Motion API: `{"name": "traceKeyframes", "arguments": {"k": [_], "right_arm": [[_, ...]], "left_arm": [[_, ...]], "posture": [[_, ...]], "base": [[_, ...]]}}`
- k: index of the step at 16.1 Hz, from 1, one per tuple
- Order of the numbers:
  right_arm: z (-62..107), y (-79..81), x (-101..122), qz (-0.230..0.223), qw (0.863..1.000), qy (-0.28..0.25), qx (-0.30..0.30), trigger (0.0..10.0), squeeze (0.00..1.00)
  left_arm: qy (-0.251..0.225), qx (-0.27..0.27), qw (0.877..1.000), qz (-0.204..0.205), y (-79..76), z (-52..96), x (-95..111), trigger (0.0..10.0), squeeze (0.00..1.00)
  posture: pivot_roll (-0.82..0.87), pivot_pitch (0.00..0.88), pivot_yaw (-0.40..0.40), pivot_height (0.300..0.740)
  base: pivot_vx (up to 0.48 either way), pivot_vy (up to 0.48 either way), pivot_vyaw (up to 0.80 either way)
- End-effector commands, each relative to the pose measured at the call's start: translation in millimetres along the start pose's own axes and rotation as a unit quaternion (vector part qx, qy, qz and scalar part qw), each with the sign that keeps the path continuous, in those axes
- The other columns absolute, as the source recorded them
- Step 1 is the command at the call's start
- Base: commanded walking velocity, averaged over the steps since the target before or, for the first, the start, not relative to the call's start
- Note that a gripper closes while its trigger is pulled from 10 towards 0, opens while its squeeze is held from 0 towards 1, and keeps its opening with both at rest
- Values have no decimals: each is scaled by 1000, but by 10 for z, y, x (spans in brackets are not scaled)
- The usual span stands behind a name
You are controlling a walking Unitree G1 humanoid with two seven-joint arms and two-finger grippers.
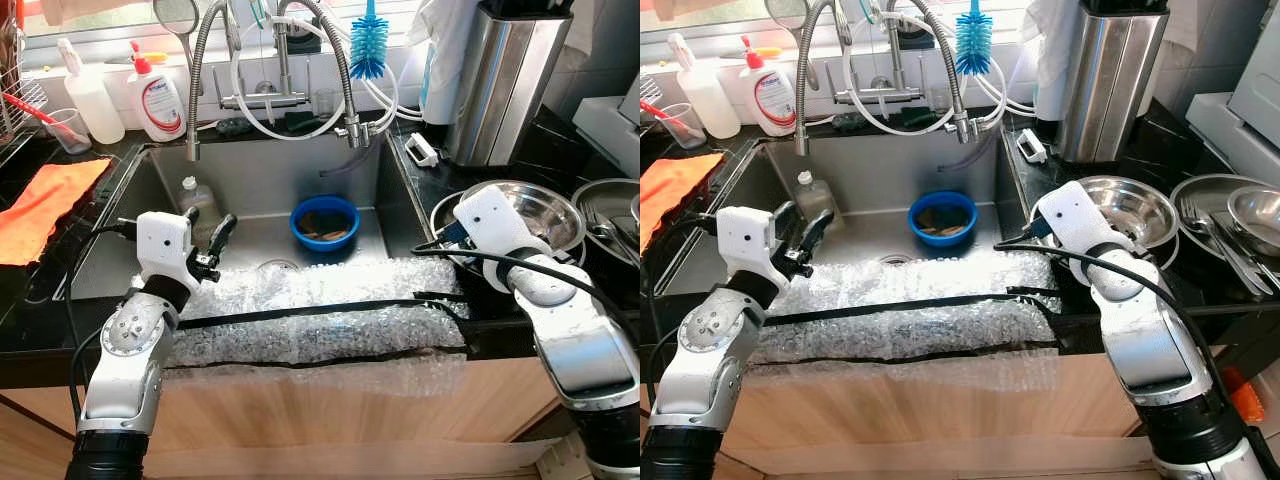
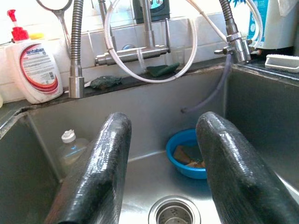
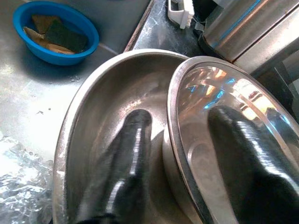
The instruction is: Kitchen organization
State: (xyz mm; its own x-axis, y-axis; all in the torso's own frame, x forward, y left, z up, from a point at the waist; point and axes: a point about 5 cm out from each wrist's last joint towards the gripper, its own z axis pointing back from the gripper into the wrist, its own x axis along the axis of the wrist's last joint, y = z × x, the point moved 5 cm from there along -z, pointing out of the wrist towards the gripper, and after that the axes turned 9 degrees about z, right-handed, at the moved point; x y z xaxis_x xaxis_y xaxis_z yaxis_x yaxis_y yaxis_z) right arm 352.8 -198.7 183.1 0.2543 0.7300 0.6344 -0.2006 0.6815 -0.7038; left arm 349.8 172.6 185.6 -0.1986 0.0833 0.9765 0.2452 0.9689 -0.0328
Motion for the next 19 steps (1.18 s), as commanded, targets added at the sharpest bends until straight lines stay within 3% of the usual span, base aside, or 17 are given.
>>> {"name": "traceKeyframes", "arguments": {"k": [1, 13, 17, 18, 19], "right_arm": [[-3, 22, 28, 5, 1000, -3, 3, 0, 0], [-26, 40, 154, 12, 1000, -27, 0, 0, 0], [14, -119, 373, -4, 996, -76, -43, 0, 0], [41, -192, 431, -10, 994, -87, -58, 3882, 0], [58, -233, 467, -9, 993, -94, -66, 10000, 0]], "left_arm": [[5, -2, 1000, -2, 12, -13, 5, 10000, 0], [5, -1, 1000, -4, 8, -18, 2, 10000, 0], [1, 3, 1000, 1, 18, -10, 12, 10000, 0], [0, 3, 1000, 3, 21, 2, 18, 10000, 0], [-2, 5, 1000, 4, 25, 6, 23, 10000, 0]], "posture": [[-115, 0, 95, 740], [-108, 0, 90, 740], [-106, 0, 85, 740], [-104, 0, 85, 740], [-103, 0, 83, 740]], "base": [[0, 0, 0], [0, 0, 0], [0, 0, 0], [0, 0, 0], [0, 0, 0]]}}
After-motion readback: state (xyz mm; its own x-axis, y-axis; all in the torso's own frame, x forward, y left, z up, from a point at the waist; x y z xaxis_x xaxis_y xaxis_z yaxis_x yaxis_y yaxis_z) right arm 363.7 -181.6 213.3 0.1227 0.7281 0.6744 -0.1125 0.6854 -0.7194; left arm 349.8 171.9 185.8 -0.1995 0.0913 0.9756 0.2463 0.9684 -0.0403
